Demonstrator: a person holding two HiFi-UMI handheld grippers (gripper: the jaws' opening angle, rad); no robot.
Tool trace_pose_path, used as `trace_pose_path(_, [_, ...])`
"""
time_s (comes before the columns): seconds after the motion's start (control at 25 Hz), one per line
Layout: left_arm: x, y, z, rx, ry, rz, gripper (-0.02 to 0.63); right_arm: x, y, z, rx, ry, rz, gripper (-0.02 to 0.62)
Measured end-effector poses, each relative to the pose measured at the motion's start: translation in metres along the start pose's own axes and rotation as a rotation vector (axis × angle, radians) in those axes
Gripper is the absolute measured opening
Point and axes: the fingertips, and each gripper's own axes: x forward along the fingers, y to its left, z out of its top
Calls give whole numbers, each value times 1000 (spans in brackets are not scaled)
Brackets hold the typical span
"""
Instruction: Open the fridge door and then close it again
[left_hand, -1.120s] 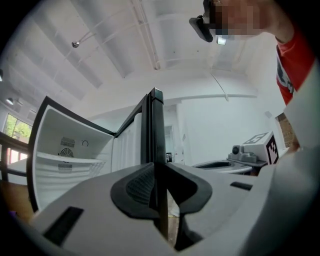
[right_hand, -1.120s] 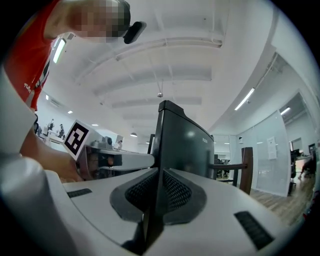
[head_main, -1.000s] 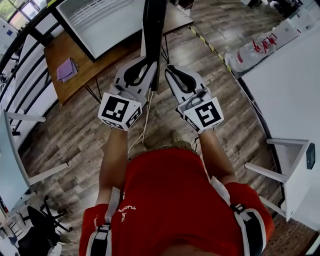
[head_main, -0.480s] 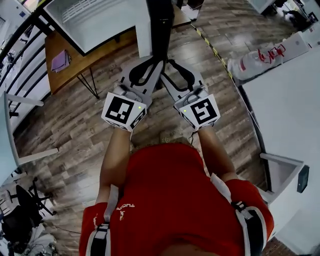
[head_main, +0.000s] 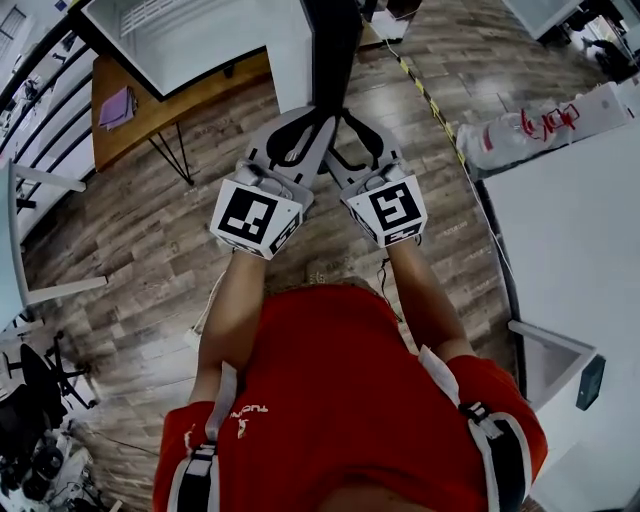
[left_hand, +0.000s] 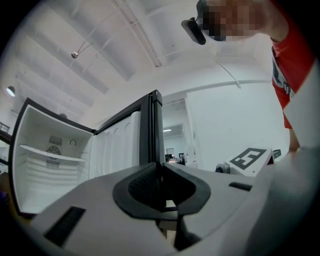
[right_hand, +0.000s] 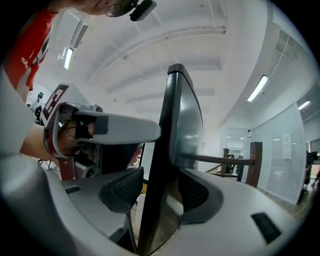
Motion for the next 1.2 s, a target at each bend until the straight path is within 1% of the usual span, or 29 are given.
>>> trace_pose_path(0.24, [3, -3, -1, 33, 7, 2, 46, 5, -9, -10, 9, 17, -32, 216])
trace_pose_path(0.32, [-2, -2, 1, 41, -1, 8, 46, 5, -10, -11, 15, 16, -38, 216])
trace_pose_path(0.48, [-23, 6, 6, 31, -8, 27, 48, 3, -11, -11, 15, 25, -48, 216])
trace_pose_path(0.76, [-72, 33, 1, -9, 11, 97, 43, -5, -20, -12, 13, 28, -62, 216])
trace_pose_path(1.2, [-137, 77, 1, -11, 32, 204, 29, -15, -39, -15, -15, 28, -71, 213])
